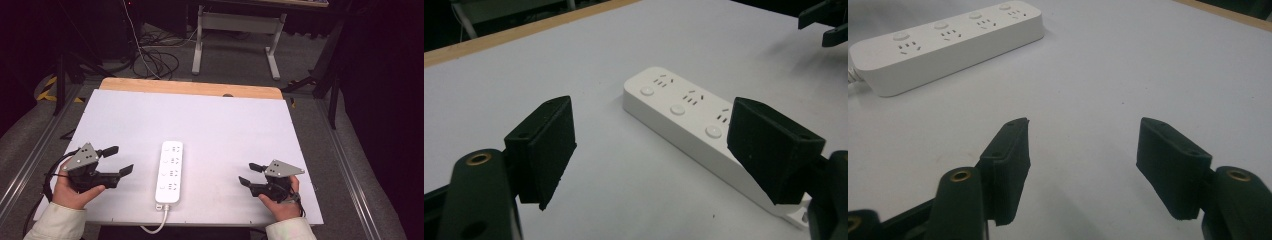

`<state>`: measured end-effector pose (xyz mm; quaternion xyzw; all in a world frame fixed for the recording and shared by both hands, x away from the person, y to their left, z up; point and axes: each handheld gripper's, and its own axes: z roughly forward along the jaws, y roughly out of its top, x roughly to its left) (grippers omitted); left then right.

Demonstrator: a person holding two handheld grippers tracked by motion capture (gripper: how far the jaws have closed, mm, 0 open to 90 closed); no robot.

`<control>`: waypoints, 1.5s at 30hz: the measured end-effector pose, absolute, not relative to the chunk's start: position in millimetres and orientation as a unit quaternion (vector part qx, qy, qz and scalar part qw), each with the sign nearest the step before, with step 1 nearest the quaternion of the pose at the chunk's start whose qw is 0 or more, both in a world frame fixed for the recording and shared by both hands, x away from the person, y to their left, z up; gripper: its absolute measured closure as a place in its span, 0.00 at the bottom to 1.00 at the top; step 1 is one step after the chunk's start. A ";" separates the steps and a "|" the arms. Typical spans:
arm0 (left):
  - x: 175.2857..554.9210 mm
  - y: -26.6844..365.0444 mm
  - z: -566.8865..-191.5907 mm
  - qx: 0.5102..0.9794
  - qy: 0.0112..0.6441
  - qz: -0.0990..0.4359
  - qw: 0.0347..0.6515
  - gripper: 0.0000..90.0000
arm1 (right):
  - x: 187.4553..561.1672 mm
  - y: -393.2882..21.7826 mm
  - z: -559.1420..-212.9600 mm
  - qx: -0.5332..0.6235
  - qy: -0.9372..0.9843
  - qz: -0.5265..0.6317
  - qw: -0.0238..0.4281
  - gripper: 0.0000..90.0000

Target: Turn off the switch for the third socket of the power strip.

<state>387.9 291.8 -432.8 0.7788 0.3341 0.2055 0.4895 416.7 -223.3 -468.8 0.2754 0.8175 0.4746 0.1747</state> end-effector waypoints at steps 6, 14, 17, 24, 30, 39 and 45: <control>385.4 302.8 -439.2 0.777 0.340 0.207 0.488 0.22 | 416.6 -222.9 -468.9 0.275 0.818 0.474 0.174 0.43; 380.6 316.3 -452.3 0.778 0.365 0.197 0.472 0.23 | 416.3 -223.1 -468.6 0.275 0.818 0.474 0.174 0.43; 378.6 320.0 -457.3 0.778 0.366 0.197 0.471 0.22 | 416.5 -222.9 -468.9 0.275 0.818 0.475 0.174 0.43; 376.0 326.2 -466.0 0.782 0.364 0.210 0.460 0.22 | 416.4 -222.9 -469.0 0.276 0.818 0.475 0.173 0.42; 371.2 330.6 -472.9 0.769 0.376 0.189 0.481 0.22 | 416.7 -223.1 -469.1 0.277 0.817 0.474 0.174 0.42; 368.6 327.3 -472.7 0.772 0.382 0.183 0.475 0.25 | 417.0 -223.0 -469.3 0.280 0.817 0.473 0.174 0.42; 368.3 329.1 -472.4 0.767 0.384 0.191 0.477 0.25 | 418.9 -224.4 -470.2 0.289 0.816 0.469 0.174 0.42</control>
